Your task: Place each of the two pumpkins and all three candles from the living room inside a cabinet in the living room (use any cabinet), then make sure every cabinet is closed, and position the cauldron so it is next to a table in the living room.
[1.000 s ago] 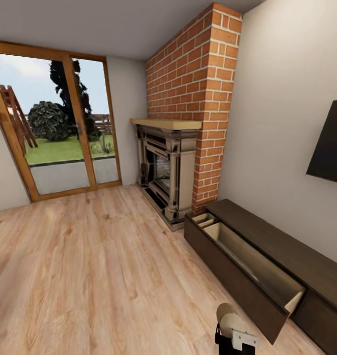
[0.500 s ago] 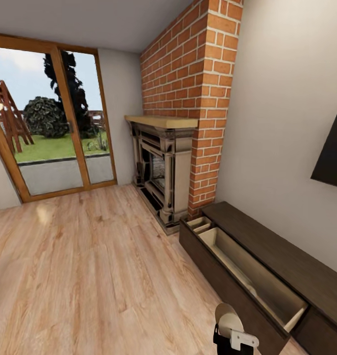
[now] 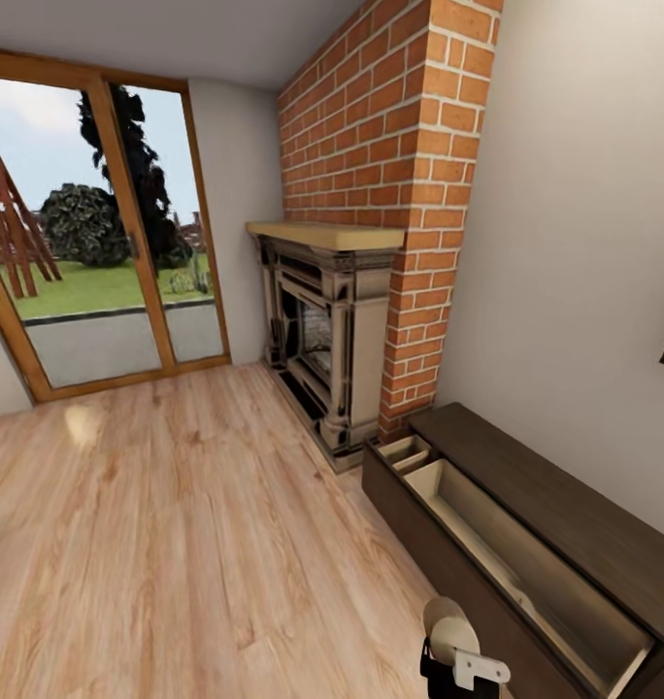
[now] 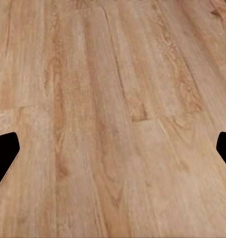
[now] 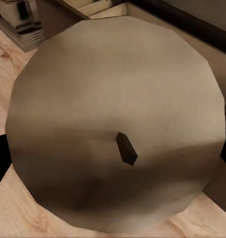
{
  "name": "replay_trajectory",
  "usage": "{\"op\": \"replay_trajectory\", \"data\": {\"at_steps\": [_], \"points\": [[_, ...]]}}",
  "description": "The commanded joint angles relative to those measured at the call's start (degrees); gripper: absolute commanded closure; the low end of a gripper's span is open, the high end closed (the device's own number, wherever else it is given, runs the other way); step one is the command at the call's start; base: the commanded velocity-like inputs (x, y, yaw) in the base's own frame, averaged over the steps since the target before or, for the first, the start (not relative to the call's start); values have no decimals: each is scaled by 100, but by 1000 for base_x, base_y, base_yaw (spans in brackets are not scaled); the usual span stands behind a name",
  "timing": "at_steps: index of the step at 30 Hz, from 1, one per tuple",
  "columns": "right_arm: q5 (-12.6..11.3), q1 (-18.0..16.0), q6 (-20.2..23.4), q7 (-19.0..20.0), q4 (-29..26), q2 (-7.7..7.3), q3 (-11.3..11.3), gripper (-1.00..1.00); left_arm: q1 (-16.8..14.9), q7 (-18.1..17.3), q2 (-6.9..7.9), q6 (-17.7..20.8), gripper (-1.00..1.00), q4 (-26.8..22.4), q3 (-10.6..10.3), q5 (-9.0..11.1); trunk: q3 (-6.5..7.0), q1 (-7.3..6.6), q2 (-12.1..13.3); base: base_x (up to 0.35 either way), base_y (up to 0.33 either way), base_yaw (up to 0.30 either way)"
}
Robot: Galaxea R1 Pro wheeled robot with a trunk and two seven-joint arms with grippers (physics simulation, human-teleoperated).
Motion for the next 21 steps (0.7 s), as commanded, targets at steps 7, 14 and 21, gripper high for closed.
{"op": "replay_trajectory", "data": {"at_steps": [7, 14, 21], "points": [[-4, -5, -8, -43, -1, 0, 59, 100, -11, 43, 9, -32, -100, -20, -42, 0, 30, 4, -5, 301, 218, -179], [17, -5, -8, 202, 9, -7, 60, 100, -11, 43, 9, -35, -100, -20, -42, 0, 38, 4, -5, 297, 228, -57], [3, 0, -8, 590, 16, -3, 54, 100, -11, 52, 12, -36, -100, -20, -42, 0, 38, 4, -5, 294, 230, 0]]}}
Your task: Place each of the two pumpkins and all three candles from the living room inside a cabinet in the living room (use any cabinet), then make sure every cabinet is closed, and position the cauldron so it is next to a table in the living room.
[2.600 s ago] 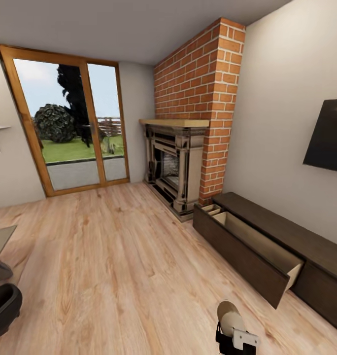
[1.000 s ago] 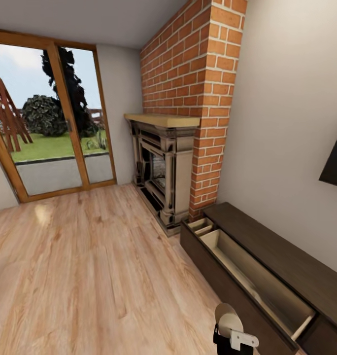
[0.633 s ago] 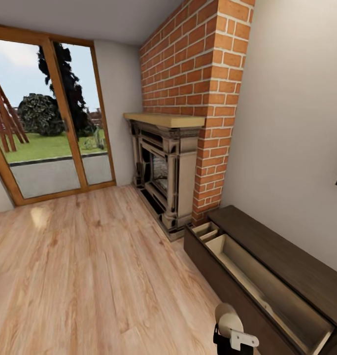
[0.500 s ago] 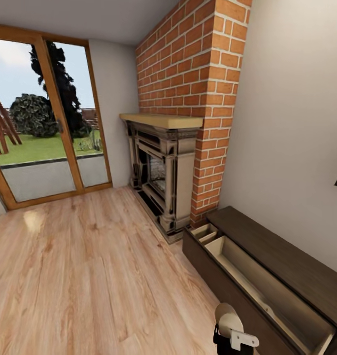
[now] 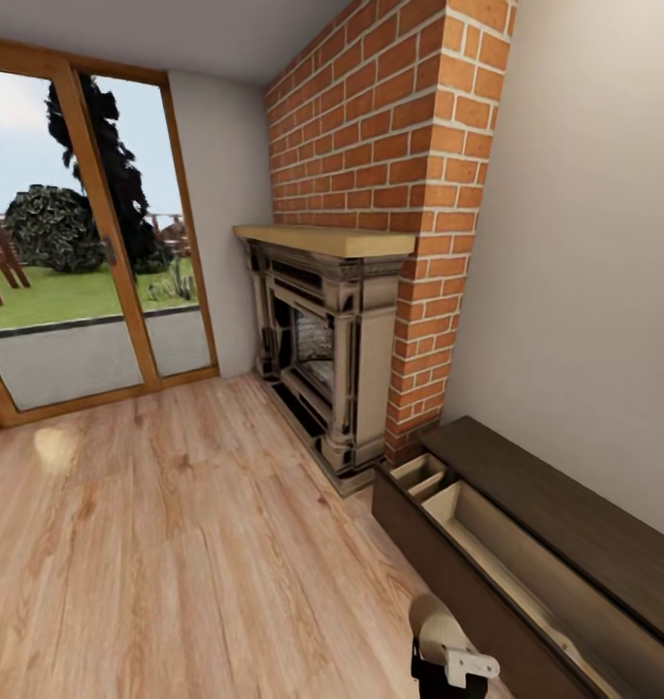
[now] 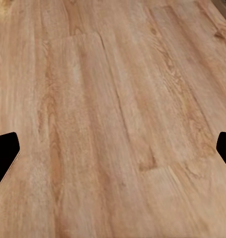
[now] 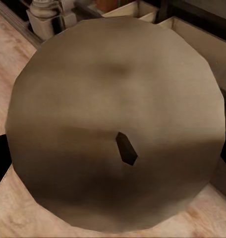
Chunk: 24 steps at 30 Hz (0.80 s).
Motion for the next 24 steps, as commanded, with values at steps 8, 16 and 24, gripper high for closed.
{"op": "replay_trajectory", "data": {"at_steps": [8, 16, 24], "points": [[-8, -3, -8, -35, -1, -12, 51, 100, -11, 43, -1, -15, -100, -20, -46, 0, 8, 4, -5, 224, 149, -158], [12, -7, -26, -35, -54, 5, 63, 100, -11, 54, -18, -14, -100, -20, -46, 0, 27, 4, -5, 13, 6, -199], [-4, -678, 603, -664, -1012, -243, -13, 100, -11, 104, -19, -14, -100, -20, -46, 0, 28, 4, -5, 0, 0, -11]]}}
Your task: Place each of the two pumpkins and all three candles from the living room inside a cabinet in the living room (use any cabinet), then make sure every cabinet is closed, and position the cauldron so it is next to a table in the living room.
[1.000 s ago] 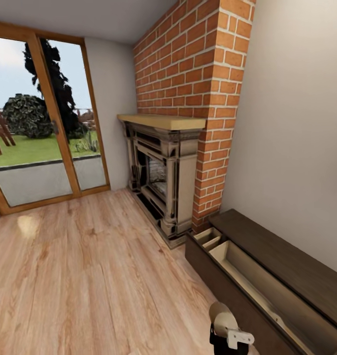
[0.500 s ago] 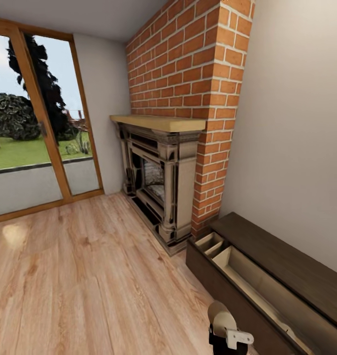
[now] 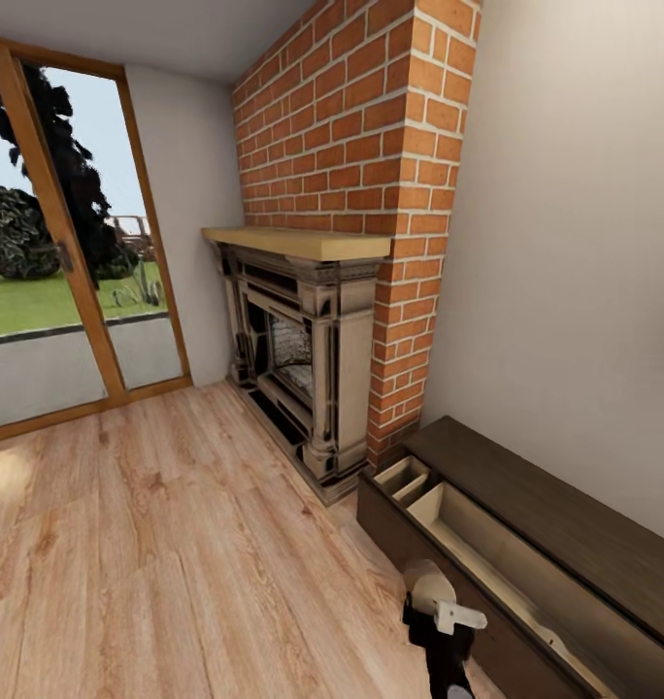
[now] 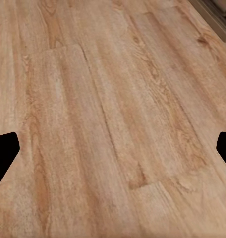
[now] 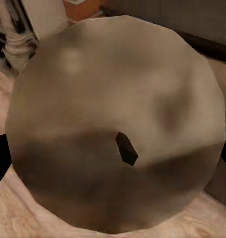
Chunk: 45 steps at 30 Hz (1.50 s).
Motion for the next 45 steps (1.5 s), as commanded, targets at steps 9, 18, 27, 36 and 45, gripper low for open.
{"op": "replay_trajectory", "data": {"at_steps": [9, 18, 27, 36, 45], "points": [[68, -1779, 2255, -109, -178, -496, -1313, 100, -12, 56, -4, -42, -100, -20, -40, 0, -6, 0, -6, 5, -5, 0], [59, -2047, 3629, -61, -170, -829, -1794, 100, -12, 8, -16, -33, -100, -20, -43, 0, -6, 0, -6, 199, -194, 0], [-239, -2051, 4330, -21, -129, -1024, -1880, 100, -12, 7, -17, -41, -100, -20, -39, 0, -6, 0, -6, 218, -261, 0], [-587, -2052, 5065, 216, -121, -1185, -1895, 100, -12, 6, -6, -46, -100, -20, -32, 0, -6, 0, -6, 212, -241, 0], [-616, -2052, 5297, 216, -142, -1174, -1878, 100, -12, 10, 26, -69, -100, -20, -7, 0, -6, 0, -6, 191, 181, -10]]}}
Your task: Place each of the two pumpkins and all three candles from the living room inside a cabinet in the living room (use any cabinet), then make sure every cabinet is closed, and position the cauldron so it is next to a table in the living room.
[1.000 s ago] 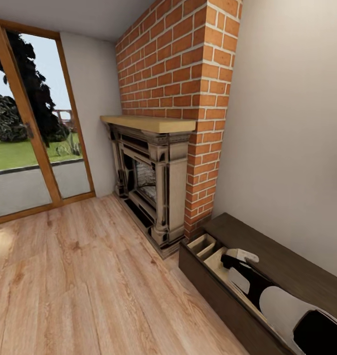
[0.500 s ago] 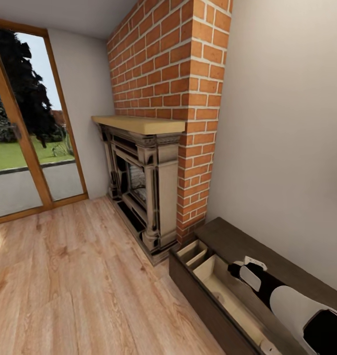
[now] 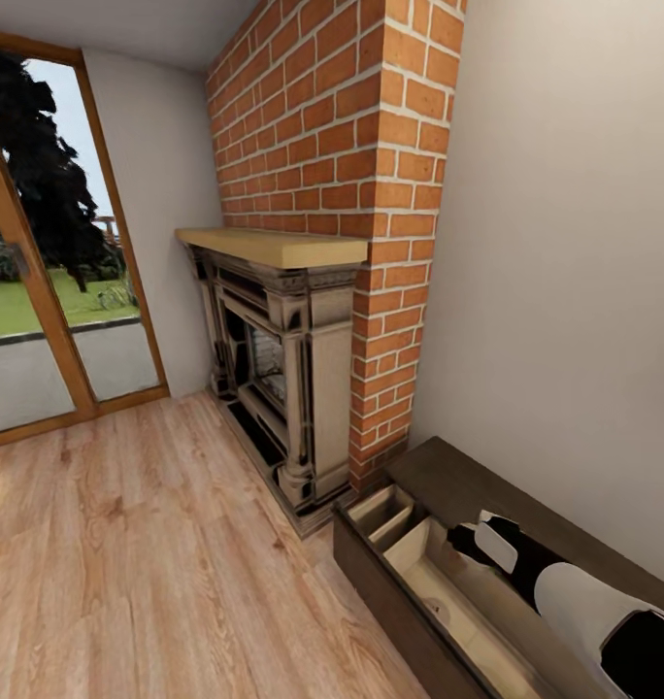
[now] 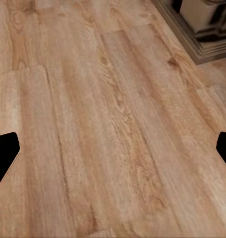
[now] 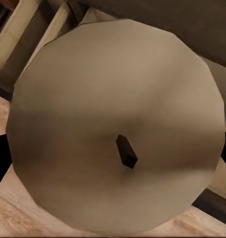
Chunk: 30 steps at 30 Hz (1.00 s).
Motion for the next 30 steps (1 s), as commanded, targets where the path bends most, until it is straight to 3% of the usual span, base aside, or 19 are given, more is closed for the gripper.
{"op": "replay_trajectory", "data": {"at_steps": [1, 7, 20, 21, 30], "points": [[-41, -6, 29, -44, -17, -4, 41, 100, -11, 44, 3, -25, -100, -20, -45, 0, -7, 1, -6, 24, 325, -75], [-43, -6, 45, -53, -5, -14, 50, 100, -11, 59, -2, -31, -100, -20, -35, 0, 7, 1, -6, 5, 203, -225], [-45, 3, 37, -30, 463, 21, 63, 100, -11, 98, 10, -39, -100, -20, -26, 0, 53, 1, -6, 0, 11, -273], [-42, 3, 37, -41, 495, 112, 60, 100, -11, 98, 11, -40, -100, -20, -26, 0, 57, 1, -6, 0, 277, -274], [-33, 4, 37, -45, 505, 128, 59, 100, -11, 40, 4, -32, -100, -23, -42, 0, 91, 1, -6, 177, 249, -274]]}}
